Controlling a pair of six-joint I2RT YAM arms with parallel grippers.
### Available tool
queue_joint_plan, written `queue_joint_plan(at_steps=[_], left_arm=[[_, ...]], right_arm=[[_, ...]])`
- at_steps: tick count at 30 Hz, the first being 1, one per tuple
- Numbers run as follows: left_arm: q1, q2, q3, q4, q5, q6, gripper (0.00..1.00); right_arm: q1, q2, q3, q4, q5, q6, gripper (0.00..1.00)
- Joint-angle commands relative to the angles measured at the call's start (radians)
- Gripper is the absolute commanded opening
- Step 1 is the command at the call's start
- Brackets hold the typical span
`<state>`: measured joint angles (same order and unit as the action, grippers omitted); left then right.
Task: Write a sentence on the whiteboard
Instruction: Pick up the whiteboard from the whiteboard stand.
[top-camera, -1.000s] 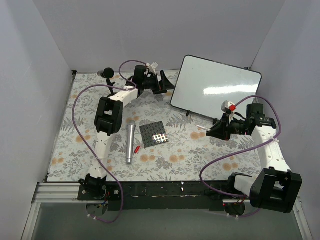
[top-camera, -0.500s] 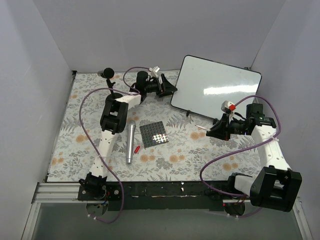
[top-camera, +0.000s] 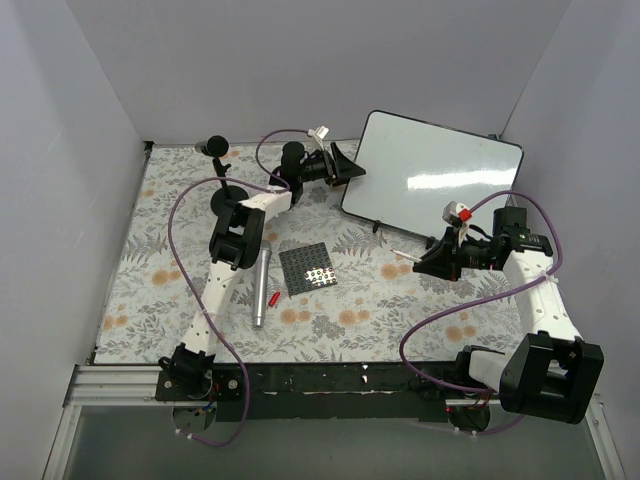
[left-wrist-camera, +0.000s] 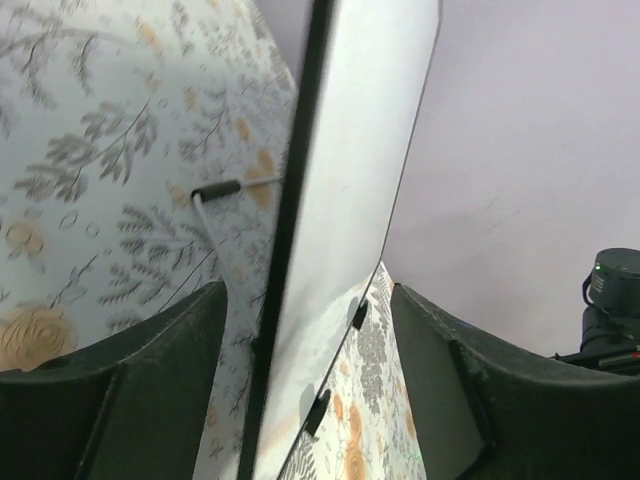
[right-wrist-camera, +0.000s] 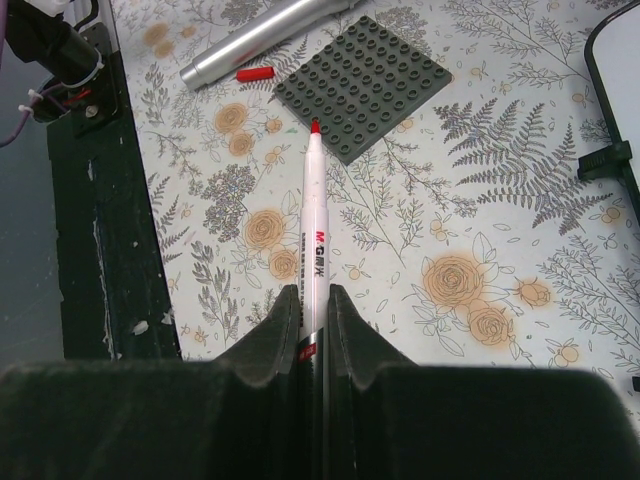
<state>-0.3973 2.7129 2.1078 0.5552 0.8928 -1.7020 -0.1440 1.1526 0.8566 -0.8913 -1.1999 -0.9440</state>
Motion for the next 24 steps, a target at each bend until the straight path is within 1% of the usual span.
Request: queue_joint_plan(at_steps=[1,3,4,5,13,19,22,23,24], left_arm=[[0.005,0.027,0.093,0.084,-0.037,-0.054,0.64],[0.005,0.039,0.115,0.091,-0.043,-0.065,0.61],[0.005,0.044,0.136,0.089,-0.049,-0.068,0.56],[0.003,0.054,0.149,0.084,-0.052,-0.07,0.55],[-0.008,0.096,0.207,0.069,-0.071,-0.074,0.54],[-0.015,0.126,0.254,0.086,-0.068,-0.094,0.51],[-0.023,0.134,0.274,0.089,-0.064,-0.096,0.47],[-0.028,0.136,0.274,0.094,-0.061,-0.099,0.44],[-0.028,0.137,0.277,0.091,-0.063,-0.102,0.19]], right_arm=[[-0.008,-0.022,0.022,-0.009,-0.015,0.007,0.01],[-0.009,-0.027,0.018,-0.008,-0.012,0.008,0.01],[-0.009,-0.03,0.018,-0.008,-0.012,0.008,0.01],[-0.009,-0.028,0.018,-0.006,-0.012,0.008,0.01],[-0.014,-0.03,0.028,-0.011,-0.015,0.011,0.01],[-0.016,-0.028,0.025,-0.009,-0.015,0.01,0.01],[-0.016,-0.027,0.027,-0.011,-0.015,0.01,0.01],[-0.017,-0.027,0.027,-0.011,-0.015,0.011,0.01],[-0.017,-0.025,0.025,-0.011,-0.015,0.01,0.01]])
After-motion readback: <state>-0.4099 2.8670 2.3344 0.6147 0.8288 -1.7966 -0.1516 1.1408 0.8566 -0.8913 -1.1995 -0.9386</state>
